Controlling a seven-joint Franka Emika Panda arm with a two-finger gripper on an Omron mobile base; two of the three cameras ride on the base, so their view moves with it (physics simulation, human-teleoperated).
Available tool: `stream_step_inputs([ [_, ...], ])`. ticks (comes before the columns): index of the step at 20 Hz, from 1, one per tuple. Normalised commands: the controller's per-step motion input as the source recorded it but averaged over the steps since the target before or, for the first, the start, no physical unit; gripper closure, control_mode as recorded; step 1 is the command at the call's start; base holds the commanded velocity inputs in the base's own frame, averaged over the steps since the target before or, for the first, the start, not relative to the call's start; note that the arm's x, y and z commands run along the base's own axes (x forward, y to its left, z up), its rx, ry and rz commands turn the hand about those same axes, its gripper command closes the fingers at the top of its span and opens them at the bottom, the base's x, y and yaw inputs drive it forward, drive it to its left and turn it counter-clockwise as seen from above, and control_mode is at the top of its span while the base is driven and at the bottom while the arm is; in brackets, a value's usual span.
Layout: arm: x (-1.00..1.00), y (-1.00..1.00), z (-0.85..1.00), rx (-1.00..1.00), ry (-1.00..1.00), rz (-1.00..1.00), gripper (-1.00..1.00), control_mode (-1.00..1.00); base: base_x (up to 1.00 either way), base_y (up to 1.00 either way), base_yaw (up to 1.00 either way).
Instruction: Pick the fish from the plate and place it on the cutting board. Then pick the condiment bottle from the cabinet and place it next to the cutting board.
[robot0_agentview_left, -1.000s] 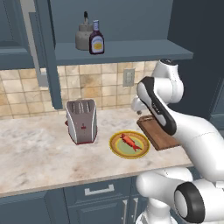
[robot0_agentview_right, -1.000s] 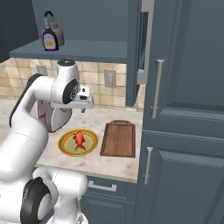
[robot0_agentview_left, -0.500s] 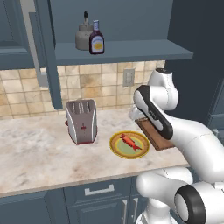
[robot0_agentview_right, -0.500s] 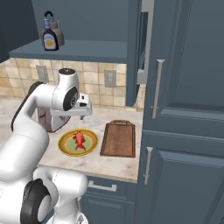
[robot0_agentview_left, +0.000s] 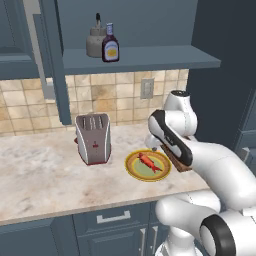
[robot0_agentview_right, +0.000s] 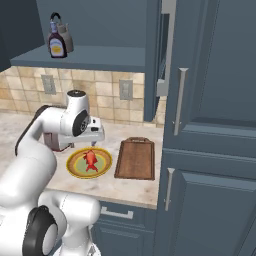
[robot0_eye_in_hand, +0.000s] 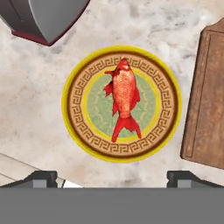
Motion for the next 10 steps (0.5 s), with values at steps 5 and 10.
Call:
stream_step_inputs([
  [5, 0.0, 0.03, -0.41, -0.01, 0.0, 0.03, -1.0, -1.0, 0.0, 0.0, 0.0],
  [10, 0.0, 0.0, -0.37, 0.0, 0.0, 0.03, -1.0, -1.0, 0.0, 0.0, 0.0],
])
